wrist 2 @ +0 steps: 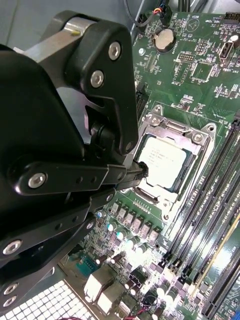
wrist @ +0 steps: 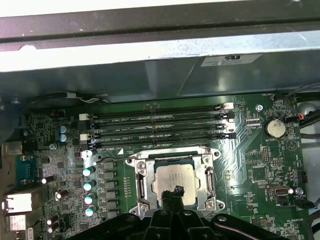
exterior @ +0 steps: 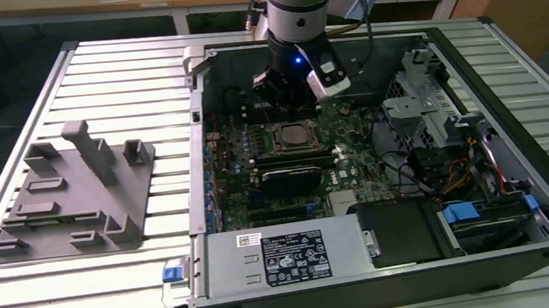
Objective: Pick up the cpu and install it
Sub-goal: 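Install the first cpu locking lever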
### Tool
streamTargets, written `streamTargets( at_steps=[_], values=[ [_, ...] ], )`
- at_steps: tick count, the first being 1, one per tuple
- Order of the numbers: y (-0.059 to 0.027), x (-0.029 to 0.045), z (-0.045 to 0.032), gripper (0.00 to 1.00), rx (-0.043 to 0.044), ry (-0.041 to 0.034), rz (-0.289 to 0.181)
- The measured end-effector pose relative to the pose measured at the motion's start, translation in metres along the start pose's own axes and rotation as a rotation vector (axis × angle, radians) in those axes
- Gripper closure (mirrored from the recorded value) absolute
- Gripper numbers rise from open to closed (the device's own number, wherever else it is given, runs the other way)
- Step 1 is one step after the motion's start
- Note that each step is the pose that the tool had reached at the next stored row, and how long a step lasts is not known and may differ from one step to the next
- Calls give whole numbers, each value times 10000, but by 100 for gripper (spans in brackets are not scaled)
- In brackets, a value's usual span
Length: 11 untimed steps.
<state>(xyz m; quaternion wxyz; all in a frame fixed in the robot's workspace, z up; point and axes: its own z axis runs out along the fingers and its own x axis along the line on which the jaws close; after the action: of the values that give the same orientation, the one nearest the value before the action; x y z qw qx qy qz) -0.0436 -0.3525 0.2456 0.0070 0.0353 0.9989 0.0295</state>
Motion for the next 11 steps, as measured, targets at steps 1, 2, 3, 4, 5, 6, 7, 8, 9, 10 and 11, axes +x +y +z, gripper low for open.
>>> streamTargets(
  at_steps=[1,2,3,4,5,6,7,8,9,10,11],
  values=[
    [0,6,0,89,1,0,1],
    [-1,11,0,89,1,1,1],
    [-1,17,0,89,0,1,0],
    [-2,22,-1,89,1,0,0],
    [-2,29,-1,89,0,0,1],
    [-2,35,-1,89,0,0,1],
    [-3,40,-1,89,0,0,1],
    [-4,46,-1,89,0,0,1],
    [-4,52,-1,89,1,1,1],
    [-4,58,-1,89,0,0,1],
    [-5,64,-1,89,0,0,1]
  ],
)
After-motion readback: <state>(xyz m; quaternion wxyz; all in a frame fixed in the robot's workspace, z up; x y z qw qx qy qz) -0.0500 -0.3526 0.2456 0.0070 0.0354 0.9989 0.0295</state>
